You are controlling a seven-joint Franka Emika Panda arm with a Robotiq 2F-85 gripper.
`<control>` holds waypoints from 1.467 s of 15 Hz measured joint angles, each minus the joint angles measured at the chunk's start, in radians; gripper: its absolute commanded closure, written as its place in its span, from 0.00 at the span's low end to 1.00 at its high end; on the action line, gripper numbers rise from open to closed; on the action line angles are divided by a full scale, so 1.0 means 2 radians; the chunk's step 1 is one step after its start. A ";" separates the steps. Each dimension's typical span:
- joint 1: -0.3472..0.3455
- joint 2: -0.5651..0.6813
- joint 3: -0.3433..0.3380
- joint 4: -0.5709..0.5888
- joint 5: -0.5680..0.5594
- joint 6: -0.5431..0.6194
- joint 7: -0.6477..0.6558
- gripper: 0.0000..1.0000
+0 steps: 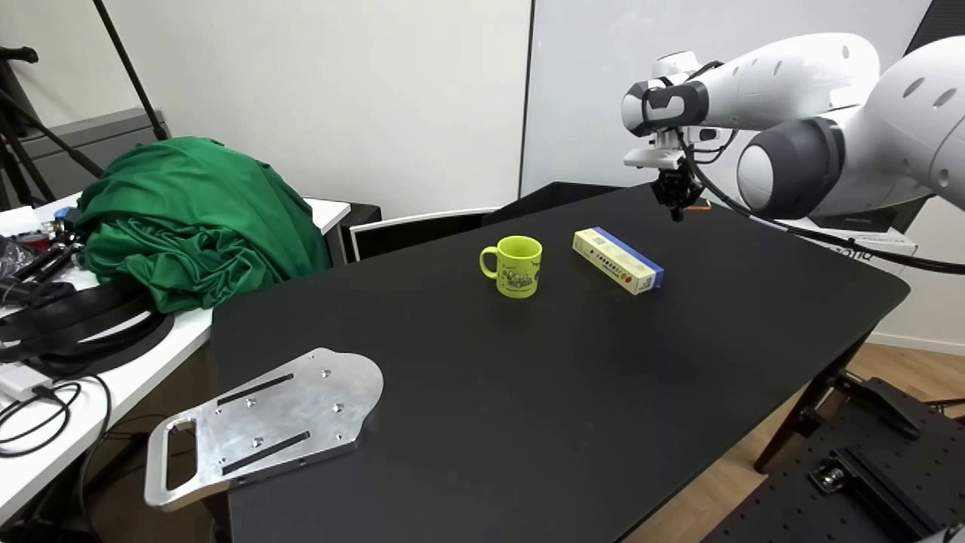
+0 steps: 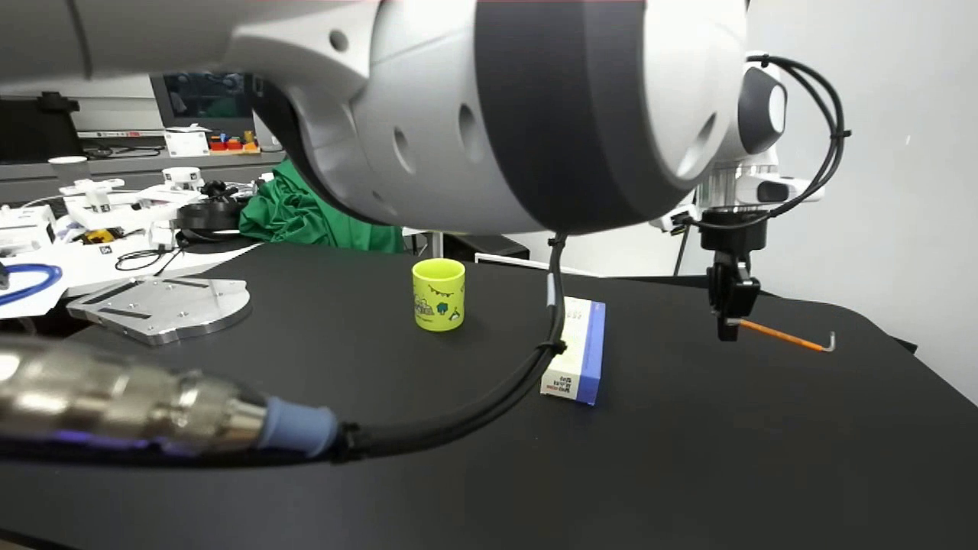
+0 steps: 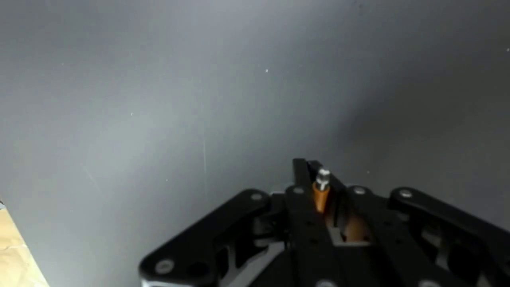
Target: Pick the pen from the cup and put it on the table
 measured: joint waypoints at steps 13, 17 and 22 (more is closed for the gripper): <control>0.048 0.019 0.000 -0.032 -0.013 0.033 0.060 0.98; 0.061 0.019 0.000 -0.041 -0.013 0.033 0.061 0.98; 0.067 0.018 0.000 -0.041 -0.019 0.028 0.061 0.49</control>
